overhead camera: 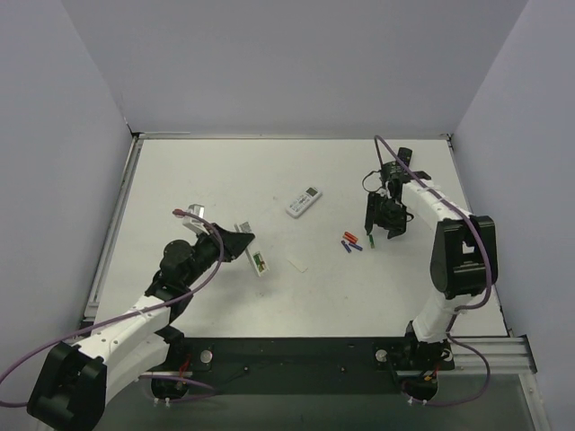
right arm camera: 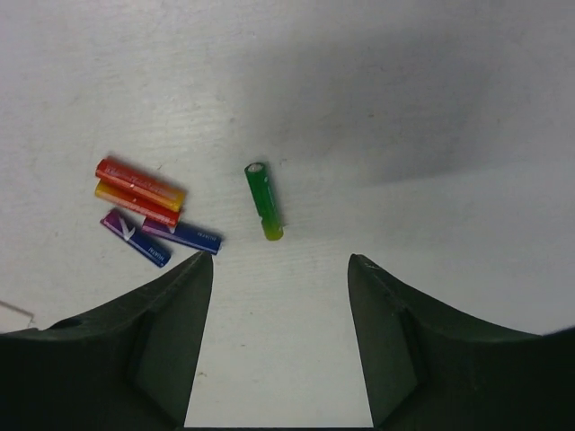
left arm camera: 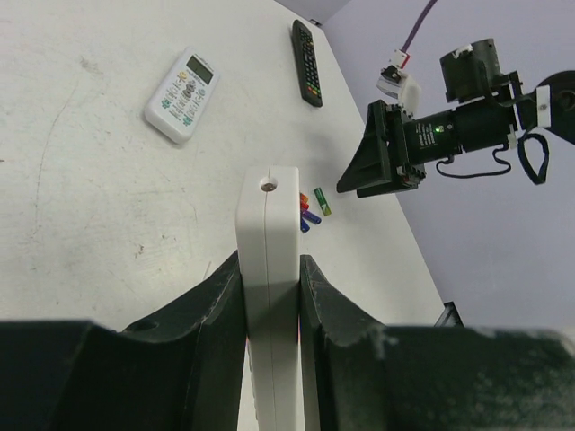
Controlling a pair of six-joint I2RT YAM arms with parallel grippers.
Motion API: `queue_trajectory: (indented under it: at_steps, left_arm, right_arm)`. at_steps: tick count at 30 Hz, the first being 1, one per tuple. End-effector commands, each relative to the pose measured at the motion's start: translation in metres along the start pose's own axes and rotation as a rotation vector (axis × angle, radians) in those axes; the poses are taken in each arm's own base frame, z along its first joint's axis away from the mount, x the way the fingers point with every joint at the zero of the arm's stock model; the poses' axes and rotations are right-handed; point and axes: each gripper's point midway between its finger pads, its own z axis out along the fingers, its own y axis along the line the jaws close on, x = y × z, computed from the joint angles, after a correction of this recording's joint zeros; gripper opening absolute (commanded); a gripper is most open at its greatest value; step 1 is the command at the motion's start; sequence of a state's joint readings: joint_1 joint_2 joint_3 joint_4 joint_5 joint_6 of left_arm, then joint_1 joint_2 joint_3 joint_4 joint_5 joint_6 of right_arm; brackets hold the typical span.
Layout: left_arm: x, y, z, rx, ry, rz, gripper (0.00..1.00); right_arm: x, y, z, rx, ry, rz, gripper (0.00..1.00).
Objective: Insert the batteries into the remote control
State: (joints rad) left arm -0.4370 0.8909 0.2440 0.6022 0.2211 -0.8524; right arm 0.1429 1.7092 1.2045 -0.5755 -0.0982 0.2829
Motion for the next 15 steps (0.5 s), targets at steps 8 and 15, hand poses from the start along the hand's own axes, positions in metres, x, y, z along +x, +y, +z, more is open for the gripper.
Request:
queue_trajectory:
  at_steps: [8,15]
  left_arm:
    - [-0.012,-0.013,0.001,-0.011,-0.041,0.146,0.0]
    - [-0.011,-0.012,0.0,-0.035,-0.037,0.206,0.0]
  right_arm:
    - [-0.007,-0.004,0.034,0.076,0.113,0.02,0.34]
    - [-0.003,0.002,0.048,0.061,0.159,0.035,0.29]
